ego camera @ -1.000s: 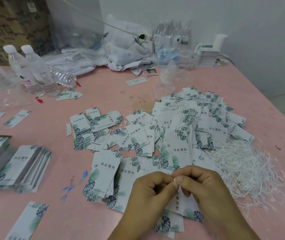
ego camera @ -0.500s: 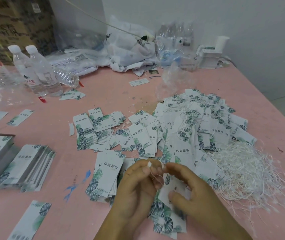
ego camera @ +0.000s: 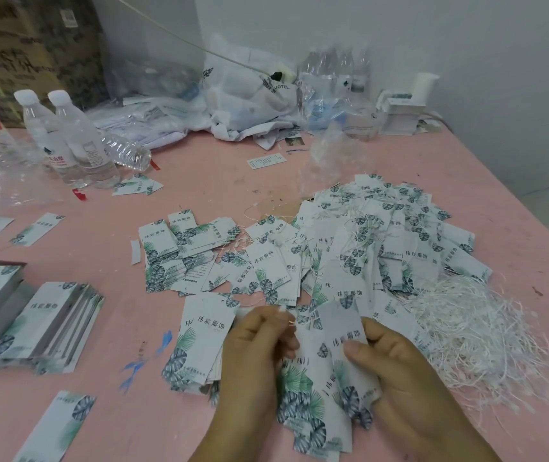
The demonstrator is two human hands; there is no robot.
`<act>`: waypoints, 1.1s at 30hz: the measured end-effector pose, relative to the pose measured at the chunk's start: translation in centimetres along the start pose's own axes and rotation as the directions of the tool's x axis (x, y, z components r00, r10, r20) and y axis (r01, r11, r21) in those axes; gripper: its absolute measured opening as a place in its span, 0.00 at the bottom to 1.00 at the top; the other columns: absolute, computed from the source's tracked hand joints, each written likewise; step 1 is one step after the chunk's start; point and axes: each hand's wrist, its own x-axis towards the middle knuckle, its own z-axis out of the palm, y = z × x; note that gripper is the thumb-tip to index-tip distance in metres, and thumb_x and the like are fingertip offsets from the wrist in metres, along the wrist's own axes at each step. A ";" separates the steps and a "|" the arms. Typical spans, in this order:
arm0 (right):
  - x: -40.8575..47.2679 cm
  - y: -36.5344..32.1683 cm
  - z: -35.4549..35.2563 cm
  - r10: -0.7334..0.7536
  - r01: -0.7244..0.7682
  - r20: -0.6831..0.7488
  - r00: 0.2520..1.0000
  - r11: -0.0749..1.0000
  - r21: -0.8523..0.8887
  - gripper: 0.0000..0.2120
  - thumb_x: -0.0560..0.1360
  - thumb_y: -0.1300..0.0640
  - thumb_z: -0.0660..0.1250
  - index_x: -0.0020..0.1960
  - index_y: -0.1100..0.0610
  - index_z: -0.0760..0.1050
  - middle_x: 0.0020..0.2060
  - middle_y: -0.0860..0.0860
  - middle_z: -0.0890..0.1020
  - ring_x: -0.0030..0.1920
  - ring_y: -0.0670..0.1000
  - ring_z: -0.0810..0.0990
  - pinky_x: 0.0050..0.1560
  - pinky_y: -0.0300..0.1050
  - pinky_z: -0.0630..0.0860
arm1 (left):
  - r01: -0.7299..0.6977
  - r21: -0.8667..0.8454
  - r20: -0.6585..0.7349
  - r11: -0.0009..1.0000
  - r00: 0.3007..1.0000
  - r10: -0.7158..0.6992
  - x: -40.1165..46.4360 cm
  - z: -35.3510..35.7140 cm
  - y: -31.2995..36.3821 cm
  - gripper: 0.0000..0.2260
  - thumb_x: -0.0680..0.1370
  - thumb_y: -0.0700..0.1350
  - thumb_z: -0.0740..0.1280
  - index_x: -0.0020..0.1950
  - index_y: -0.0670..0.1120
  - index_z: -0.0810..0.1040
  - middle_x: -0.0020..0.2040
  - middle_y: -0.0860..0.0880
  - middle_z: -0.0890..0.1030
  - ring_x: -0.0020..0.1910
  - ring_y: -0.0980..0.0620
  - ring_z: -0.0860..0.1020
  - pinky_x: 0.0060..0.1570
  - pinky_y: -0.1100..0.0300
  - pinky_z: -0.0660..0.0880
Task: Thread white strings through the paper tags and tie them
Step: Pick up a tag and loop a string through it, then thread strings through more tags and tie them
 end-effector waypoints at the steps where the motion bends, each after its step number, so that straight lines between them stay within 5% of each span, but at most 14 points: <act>1: 0.2 0.1 0.1 -0.010 0.011 -0.027 1.000 0.998 0.054 0.14 0.72 0.68 0.68 0.58 0.63 0.80 0.56 0.68 0.80 0.55 0.65 0.81 0.49 0.54 0.81 | -0.047 0.158 0.006 0.986 0.999 0.046 -0.3 0.1 -0.4 0.06 0.69 0.49 0.75 0.38 0.47 0.83 0.31 0.45 0.79 0.31 0.52 0.75 0.34 0.59 0.74; 7: 0.3 0.4 1.0 -0.035 0.049 -0.148 0.988 0.995 0.087 0.16 0.70 0.66 0.66 0.56 0.64 0.81 0.54 0.69 0.81 0.49 0.64 0.82 0.47 0.56 0.81 | -0.246 0.362 0.166 0.899 0.966 0.198 -1.5 1.1 -1.8 0.10 0.70 0.54 0.70 0.43 0.49 0.85 0.35 0.47 0.80 0.35 0.51 0.76 0.37 0.53 0.74; 14: 0.5 0.5 0.3 0.007 0.018 -0.184 0.983 0.991 0.132 0.17 0.68 0.65 0.67 0.55 0.66 0.81 0.54 0.71 0.80 0.47 0.64 0.82 0.46 0.56 0.80 | -0.592 0.624 0.418 0.510 0.804 0.423 -1.4 0.7 -1.4 0.07 0.77 0.50 0.65 0.48 0.54 0.83 0.40 0.57 0.77 0.39 0.59 0.77 0.37 0.68 0.71; 16: 0.5 0.7 0.2 -0.014 0.036 -0.203 0.979 0.994 0.106 0.16 0.67 0.64 0.68 0.55 0.64 0.81 0.53 0.70 0.81 0.48 0.64 0.82 0.46 0.56 0.80 | -0.633 0.681 0.453 0.369 0.759 0.468 -1.4 0.7 -1.6 0.08 0.78 0.51 0.64 0.48 0.53 0.83 0.41 0.58 0.77 0.37 0.61 0.76 0.35 0.67 0.72; 20: 0.7 1.3 0.0 -0.099 0.098 -0.274 0.957 0.995 -0.017 0.14 0.70 0.62 0.68 0.54 0.60 0.83 0.52 0.65 0.83 0.49 0.63 0.84 0.45 0.56 0.81 | -0.622 0.768 0.478 0.153 0.715 0.511 -1.6 0.9 -1.4 0.12 0.78 0.51 0.63 0.48 0.48 0.85 0.38 0.53 0.78 0.34 0.52 0.76 0.27 0.60 0.73; 24: 1.1 1.4 0.1 -0.097 0.082 -0.306 0.947 0.995 -0.059 0.13 0.70 0.61 0.68 0.54 0.59 0.82 0.50 0.63 0.84 0.48 0.63 0.84 0.44 0.57 0.81 | -0.592 0.793 0.474 0.143 0.748 0.464 -1.8 1.1 -1.3 0.13 0.79 0.51 0.62 0.50 0.48 0.85 0.37 0.53 0.78 0.34 0.50 0.76 0.26 0.59 0.74; 27: 2.5 -0.9 -0.2 -0.094 0.072 -0.377 0.922 0.995 -0.073 0.14 0.69 0.63 0.69 0.53 0.63 0.80 0.40 0.60 0.85 0.34 0.56 0.82 0.27 0.47 0.78 | -0.552 0.804 0.436 0.220 0.799 0.414 -1.9 1.2 -1.1 0.12 0.77 0.48 0.66 0.56 0.48 0.84 0.40 0.54 0.79 0.34 0.54 0.76 0.28 0.62 0.74; 29: 4.1 -3.6 -0.6 -0.194 0.097 -0.424 0.885 0.966 -0.240 0.09 0.73 0.63 0.68 0.53 0.61 0.80 0.37 0.56 0.85 0.30 0.51 0.82 0.24 0.41 0.76 | -0.531 0.810 0.408 0.248 0.815 0.411 -1.7 1.1 -1.1 0.13 0.76 0.47 0.67 0.58 0.47 0.84 0.42 0.55 0.79 0.35 0.56 0.77 0.29 0.61 0.76; 31: 6.5 -6.4 -0.9 -0.360 0.137 -0.423 0.831 0.871 -0.472 0.06 0.76 0.62 0.67 0.49 0.54 0.80 0.40 0.51 0.86 0.32 0.46 0.83 0.27 0.38 0.77 | -0.508 0.816 0.382 0.275 0.831 0.404 -1.6 1.0 -1.3 0.14 0.76 0.48 0.65 0.60 0.49 0.83 0.44 0.56 0.79 0.37 0.56 0.77 0.33 0.58 0.78; 33: 9.4 -8.5 -1.5 -0.475 0.142 -0.400 0.784 0.764 -0.630 0.08 0.77 0.62 0.66 0.49 0.51 0.81 0.48 0.53 0.85 0.41 0.48 0.84 0.41 0.44 0.81 | -0.491 0.818 0.368 0.302 0.848 0.382 -1.6 0.8 -1.4 0.14 0.77 0.50 0.63 0.60 0.51 0.82 0.46 0.59 0.78 0.40 0.57 0.77 0.37 0.58 0.78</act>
